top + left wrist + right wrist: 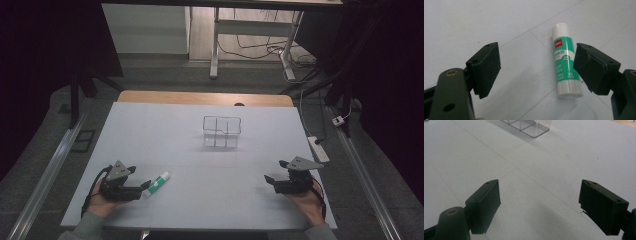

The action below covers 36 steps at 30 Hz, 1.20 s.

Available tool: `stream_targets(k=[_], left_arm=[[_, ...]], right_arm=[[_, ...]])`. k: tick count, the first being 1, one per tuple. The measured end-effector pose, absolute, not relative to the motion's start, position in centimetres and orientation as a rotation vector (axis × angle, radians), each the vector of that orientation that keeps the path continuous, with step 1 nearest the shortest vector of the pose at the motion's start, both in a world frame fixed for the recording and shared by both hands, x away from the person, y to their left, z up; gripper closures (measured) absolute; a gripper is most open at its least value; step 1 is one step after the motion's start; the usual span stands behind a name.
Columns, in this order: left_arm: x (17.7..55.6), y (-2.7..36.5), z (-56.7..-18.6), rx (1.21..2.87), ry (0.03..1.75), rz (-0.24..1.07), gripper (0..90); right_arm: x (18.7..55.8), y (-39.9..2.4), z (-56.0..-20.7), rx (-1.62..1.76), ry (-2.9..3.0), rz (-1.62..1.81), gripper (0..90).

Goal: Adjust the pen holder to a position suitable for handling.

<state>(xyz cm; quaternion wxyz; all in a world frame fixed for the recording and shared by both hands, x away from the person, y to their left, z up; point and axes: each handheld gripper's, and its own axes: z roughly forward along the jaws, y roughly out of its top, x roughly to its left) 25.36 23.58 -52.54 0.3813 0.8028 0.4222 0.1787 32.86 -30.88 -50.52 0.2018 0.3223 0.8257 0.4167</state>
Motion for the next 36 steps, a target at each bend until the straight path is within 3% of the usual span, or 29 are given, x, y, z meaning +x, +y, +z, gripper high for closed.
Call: stream_targets(k=[36], left_arm=[[25.2,23.6,-52.6,2.051,1.079,0.462,21.5]], right_arm=[[37.4,-27.3,-49.7,0.927,2.317,1.163,20.2]])
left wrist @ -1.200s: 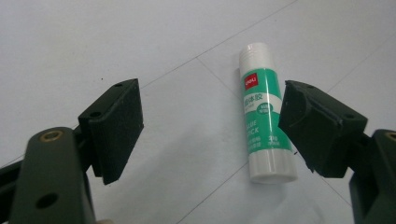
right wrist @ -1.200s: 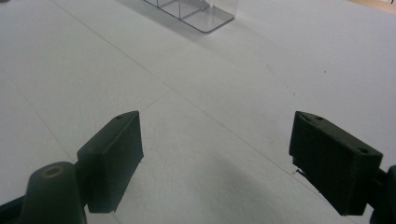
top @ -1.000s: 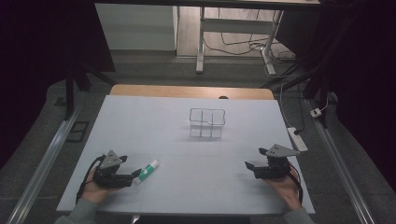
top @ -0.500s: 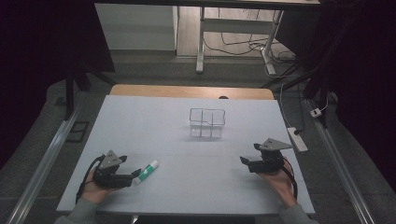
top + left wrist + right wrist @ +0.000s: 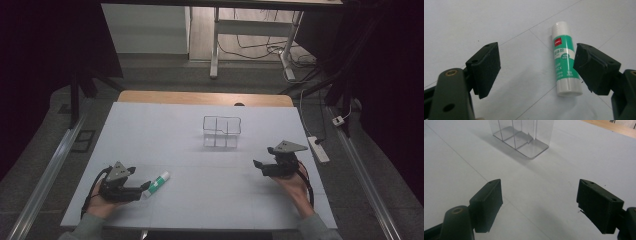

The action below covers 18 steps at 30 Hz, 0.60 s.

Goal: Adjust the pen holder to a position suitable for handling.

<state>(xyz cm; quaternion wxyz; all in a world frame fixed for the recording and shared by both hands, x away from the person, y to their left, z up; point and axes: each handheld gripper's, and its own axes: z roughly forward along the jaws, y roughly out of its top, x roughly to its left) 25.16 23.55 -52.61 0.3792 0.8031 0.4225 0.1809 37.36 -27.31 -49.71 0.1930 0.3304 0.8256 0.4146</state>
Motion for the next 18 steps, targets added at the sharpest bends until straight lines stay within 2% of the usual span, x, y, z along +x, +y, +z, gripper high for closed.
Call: stream_targets(k=[18], left_arm=[[24.9,23.7,-52.7,2.053,1.081,0.463,21.5]], right_arm=[[41.1,-25.1,-49.6,0.978,2.303,1.167,24.2]])
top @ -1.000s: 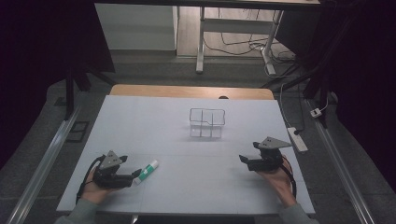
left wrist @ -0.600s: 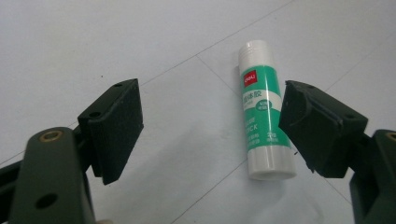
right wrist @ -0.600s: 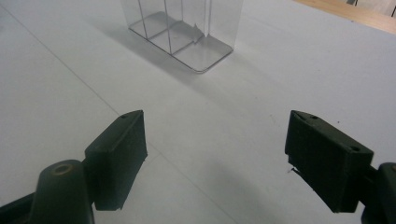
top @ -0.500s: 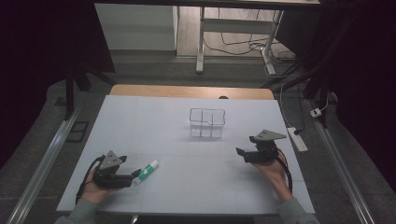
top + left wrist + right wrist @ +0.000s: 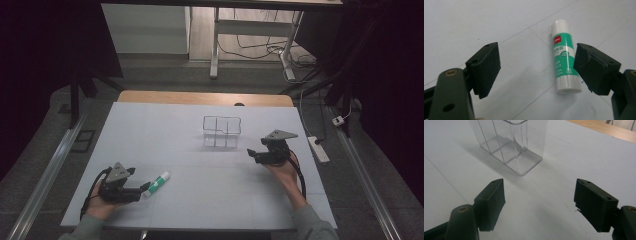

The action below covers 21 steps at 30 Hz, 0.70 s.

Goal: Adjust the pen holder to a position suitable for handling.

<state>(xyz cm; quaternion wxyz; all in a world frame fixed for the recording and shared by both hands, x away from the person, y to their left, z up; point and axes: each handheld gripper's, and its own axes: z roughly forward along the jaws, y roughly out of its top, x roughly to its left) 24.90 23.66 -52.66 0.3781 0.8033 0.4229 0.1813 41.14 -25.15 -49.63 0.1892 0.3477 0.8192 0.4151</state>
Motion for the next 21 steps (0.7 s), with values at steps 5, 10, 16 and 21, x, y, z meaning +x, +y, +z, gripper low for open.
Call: stream_targets(k=[5,10,16,21], left_arm=[[24.8,23.7,-52.6,2.048,1.085,0.467,21.5],[24.9,23.7,-52.7,2.051,1.085,0.466,21.4],[24.9,23.9,-52.7,2.051,1.089,0.466,21.4],[24.9,23.8,-52.8,2.058,1.085,0.465,21.4]], right_arm=[[42.2,-24.2,-49.3,0.972,2.298,1.164,25.1],[43.0,-23.6,-49.6,0.968,2.297,1.146,26.5],[43.9,-23.5,-50.3,1.0,2.302,1.13,27.0],[44.9,-23.3,-50.4,1.007,2.3,1.114,30.7]])
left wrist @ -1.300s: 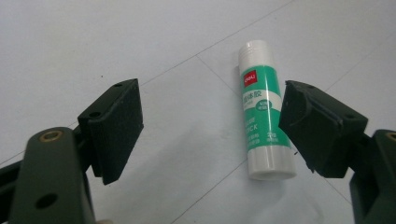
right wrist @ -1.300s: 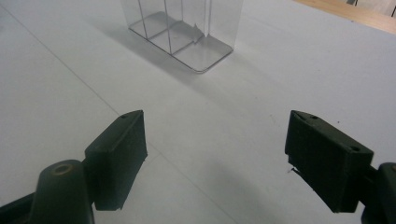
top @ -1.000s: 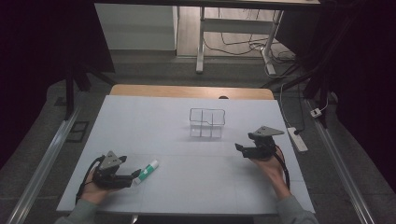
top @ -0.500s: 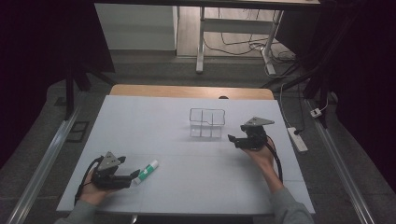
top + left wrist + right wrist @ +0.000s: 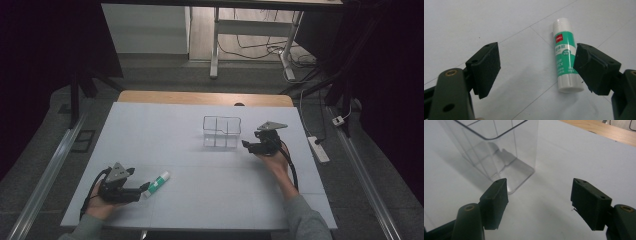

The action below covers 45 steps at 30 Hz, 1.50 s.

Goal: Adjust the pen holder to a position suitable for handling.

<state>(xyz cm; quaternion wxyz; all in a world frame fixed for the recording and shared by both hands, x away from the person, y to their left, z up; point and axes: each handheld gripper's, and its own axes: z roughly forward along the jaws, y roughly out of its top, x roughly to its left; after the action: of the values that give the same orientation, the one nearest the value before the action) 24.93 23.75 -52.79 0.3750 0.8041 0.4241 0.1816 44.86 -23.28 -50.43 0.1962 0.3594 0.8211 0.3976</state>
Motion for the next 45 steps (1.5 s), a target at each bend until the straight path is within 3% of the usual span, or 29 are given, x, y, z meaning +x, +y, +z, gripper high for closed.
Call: stream_targets(k=[4,10,11,12,15,45], left_arm=[[24.9,24.0,-52.7,2.052,1.089,0.468,21.4],[24.9,24.1,-52.7,2.046,1.098,0.471,21.5],[24.9,24.1,-52.7,2.048,1.097,0.469,21.5],[24.9,24.1,-52.8,2.05,1.095,0.469,21.4],[24.9,24.0,-52.8,2.057,1.094,0.471,21.4],[25.0,23.9,-53.0,2.074,1.092,0.479,21.3]], right_arm=[[45.5,-23.3,-50.5,1.024,2.287,1.107,39.9],[46.0,-22.5,-50.6,1.007,2.28,1.073,65.0],[46.0,-22.5,-50.6,1.007,2.28,1.073,65.0],[46.1,-22.2,-50.7,1.004,2.273,1.088,75.3],[46.1,-21.9,-50.8,1.001,2.284,1.075,88.4],[45.9,-19.7,-51.0,0.975,2.332,1.042,89.4]])
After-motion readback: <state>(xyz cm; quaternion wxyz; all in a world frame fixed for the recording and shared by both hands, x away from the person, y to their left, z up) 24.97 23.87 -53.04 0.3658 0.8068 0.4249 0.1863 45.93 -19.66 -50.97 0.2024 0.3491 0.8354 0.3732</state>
